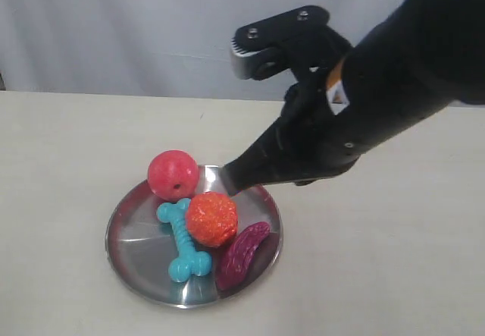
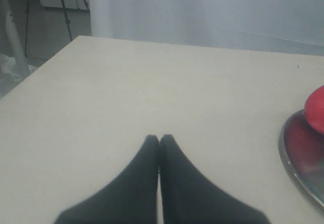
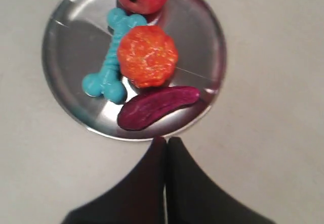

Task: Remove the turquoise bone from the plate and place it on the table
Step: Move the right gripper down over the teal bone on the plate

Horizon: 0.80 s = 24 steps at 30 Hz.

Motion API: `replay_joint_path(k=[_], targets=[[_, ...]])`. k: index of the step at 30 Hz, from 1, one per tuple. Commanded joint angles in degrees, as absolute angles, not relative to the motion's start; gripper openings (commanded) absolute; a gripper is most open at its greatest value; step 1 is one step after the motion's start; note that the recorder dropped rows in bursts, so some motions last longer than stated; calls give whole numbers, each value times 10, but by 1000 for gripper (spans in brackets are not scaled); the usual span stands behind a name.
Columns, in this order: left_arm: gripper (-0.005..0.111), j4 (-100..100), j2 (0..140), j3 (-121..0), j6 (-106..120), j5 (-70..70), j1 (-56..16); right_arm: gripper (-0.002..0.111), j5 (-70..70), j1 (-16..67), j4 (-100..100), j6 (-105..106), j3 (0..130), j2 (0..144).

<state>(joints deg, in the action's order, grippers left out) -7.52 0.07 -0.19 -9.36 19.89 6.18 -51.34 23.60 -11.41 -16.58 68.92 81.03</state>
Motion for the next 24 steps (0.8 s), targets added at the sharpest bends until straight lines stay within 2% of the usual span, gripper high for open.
replay_joint_path(k=[1,6,8,9,10,11,13,19,24], targets=[[0,-75,0,0,-92,198,58,0,-508,258,-101,-162,730,868],[0,-75,0,0,-92,198,58,0,-482,264,-101,-165,739,913],[0,-75,0,0,-92,198,58,4,-467,264,-101,-165,739,939],[0,-75,0,0,-92,198,58,16,-465,264,-101,-165,739,957],[0,-75,0,0,-92,198,58,22,-465,264,-100,-165,739,964],[0,-75,0,0,-92,198,58,41,-465,264,-100,-152,739,981],[0,-75,0,0,-92,198,58,58,-454,264,-78,-113,739,998],[0,-75,0,0,-94,198,58,55,-424,267,61,-40,792,1026],[0,-75,0,0,-94,198,58,55,-445,302,61,-33,870,1087]])
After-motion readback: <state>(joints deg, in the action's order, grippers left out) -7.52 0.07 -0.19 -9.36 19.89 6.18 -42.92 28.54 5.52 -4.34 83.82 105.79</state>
